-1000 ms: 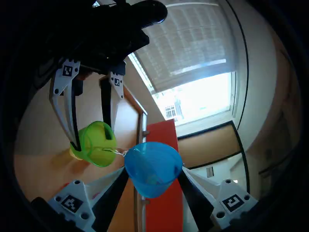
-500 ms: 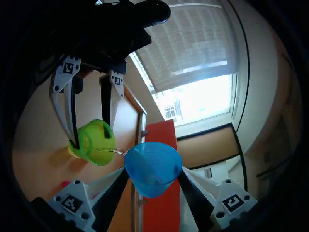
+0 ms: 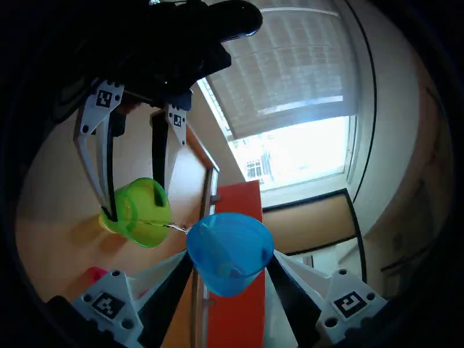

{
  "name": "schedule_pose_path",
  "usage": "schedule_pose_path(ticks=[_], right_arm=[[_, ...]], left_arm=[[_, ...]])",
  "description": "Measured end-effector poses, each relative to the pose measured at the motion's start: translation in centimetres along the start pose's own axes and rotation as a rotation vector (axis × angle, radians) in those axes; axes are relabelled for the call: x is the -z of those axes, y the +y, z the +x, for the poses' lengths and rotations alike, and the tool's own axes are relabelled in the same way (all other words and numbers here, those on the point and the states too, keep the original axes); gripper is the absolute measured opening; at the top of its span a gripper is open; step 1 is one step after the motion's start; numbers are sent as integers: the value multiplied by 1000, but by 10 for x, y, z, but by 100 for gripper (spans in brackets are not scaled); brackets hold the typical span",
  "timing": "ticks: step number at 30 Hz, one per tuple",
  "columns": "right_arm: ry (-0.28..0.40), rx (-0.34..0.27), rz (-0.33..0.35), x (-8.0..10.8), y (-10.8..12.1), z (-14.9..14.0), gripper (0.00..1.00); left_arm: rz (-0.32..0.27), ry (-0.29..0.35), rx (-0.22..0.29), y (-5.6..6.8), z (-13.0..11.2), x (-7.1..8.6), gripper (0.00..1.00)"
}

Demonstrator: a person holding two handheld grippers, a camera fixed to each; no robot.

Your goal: Pour water

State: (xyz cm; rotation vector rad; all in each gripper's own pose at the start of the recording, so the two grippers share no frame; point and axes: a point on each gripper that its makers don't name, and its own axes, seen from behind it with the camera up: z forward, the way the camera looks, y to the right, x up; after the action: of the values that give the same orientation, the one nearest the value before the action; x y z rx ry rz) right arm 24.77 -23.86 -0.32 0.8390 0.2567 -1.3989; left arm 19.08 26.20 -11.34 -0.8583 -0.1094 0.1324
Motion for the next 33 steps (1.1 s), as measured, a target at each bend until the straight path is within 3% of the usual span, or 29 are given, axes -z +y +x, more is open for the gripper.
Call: schedule_pose_path(ticks=[33], right_arm=[[-3,97,-17,-4,4,5,88]], left_arm=[[-3,-10,-5,-2,-3,-2,86]])
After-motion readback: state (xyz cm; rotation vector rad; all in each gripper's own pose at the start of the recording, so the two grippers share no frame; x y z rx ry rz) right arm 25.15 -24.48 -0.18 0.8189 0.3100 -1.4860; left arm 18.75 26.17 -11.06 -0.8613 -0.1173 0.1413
